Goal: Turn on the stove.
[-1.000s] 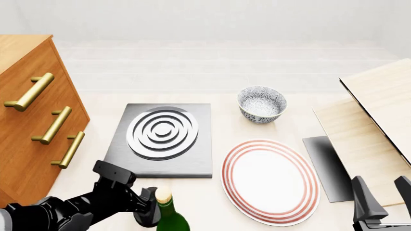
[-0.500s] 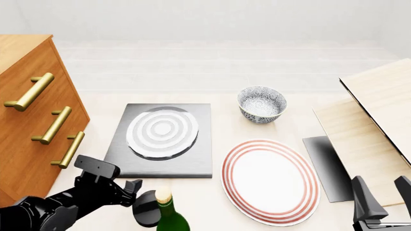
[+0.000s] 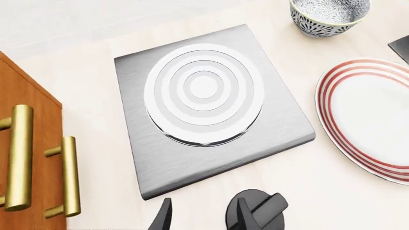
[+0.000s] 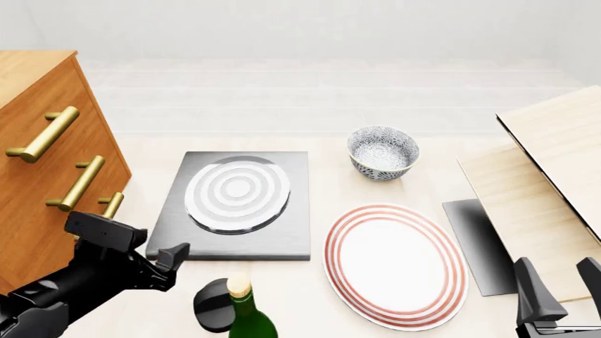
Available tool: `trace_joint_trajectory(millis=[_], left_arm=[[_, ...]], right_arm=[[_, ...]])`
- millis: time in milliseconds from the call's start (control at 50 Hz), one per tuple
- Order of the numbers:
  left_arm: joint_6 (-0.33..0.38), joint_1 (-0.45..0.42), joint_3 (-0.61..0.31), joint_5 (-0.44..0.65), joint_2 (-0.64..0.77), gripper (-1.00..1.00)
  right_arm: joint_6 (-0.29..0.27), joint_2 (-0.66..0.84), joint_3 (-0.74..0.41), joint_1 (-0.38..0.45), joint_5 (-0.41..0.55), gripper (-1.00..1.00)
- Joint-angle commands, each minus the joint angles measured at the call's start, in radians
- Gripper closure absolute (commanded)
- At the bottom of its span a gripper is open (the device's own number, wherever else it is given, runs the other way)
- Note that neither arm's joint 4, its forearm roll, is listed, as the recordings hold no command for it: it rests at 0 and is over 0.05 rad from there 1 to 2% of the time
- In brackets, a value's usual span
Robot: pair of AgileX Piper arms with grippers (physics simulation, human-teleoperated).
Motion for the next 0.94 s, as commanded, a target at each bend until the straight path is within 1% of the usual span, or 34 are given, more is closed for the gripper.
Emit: trace_joint_trajectory(millis=[20,140,240,260,340,360,400,420,440,460,480,580,660,760,820,940], left_arm=[[0.008,0.02,-0.04,0.128,-0.152,-1.0],[0.006,0.03,-0.06,0.172,-0.201,-1.0],[-0.025,0.035,-0.07,0.196,-0.225,-1.0],[-0.026,0.039,-0.079,0.218,-0.25,-1.0],[-0.037,0.041,-0.097,0.248,-0.296,-1.0],[-0.065,0.032,-0.111,0.262,-0.323,-1.0],[-0.05,0.034,-0.121,0.275,-0.354,-1.0],[-0.061,0.026,-0.123,0.276,-0.365,-1.0],[-0.097,0.011,-0.114,0.267,-0.363,-1.0],[-0.11,0.013,-0.12,0.271,-0.393,-1.0],[-0.11,0.013,-0.12,0.272,-0.394,-1.0],[-0.161,-0.005,-0.123,0.28,-0.447,-1.0],[-0.176,-0.03,-0.13,0.289,-0.511,-1.0],[-0.205,-0.023,-0.128,0.286,-0.557,-1.0],[-0.202,-0.021,-0.125,0.285,-0.568,-1.0],[-0.223,-0.026,-0.126,0.279,-0.62,-1.0]], right_arm=[[0.0,0.0,0.0,0.0,0.0,-1.0],[0.0,0.0,0.0,0.0,0.0,-1.0],[0.0,0.0,0.0,0.0,0.0,-1.0],[0.0,0.0,0.0,0.0,0.0,-1.0],[0.0,0.0,0.0,0.0,0.0,-1.0],[0.0,0.0,0.0,0.0,0.0,-1.0],[0.0,0.0,0.0,0.0,0.0,-1.0],[0.0,0.0,0.0,0.0,0.0,-1.0],[0.0,0.0,0.0,0.0,0.0,-1.0],[0.0,0.0,0.0,0.0,0.0,-1.0],[0.0,0.0,0.0,0.0,0.0,-1.0],[0.0,0.0,0.0,0.0,0.0,-1.0],[0.0,0.0,0.0,0.0,0.0,-1.0],[0.0,0.0,0.0,0.0,0.0,-1.0],[0.0,0.0,0.0,0.0,0.0,-1.0],[0.0,0.0,0.0,0.0,0.0,-1.0]])
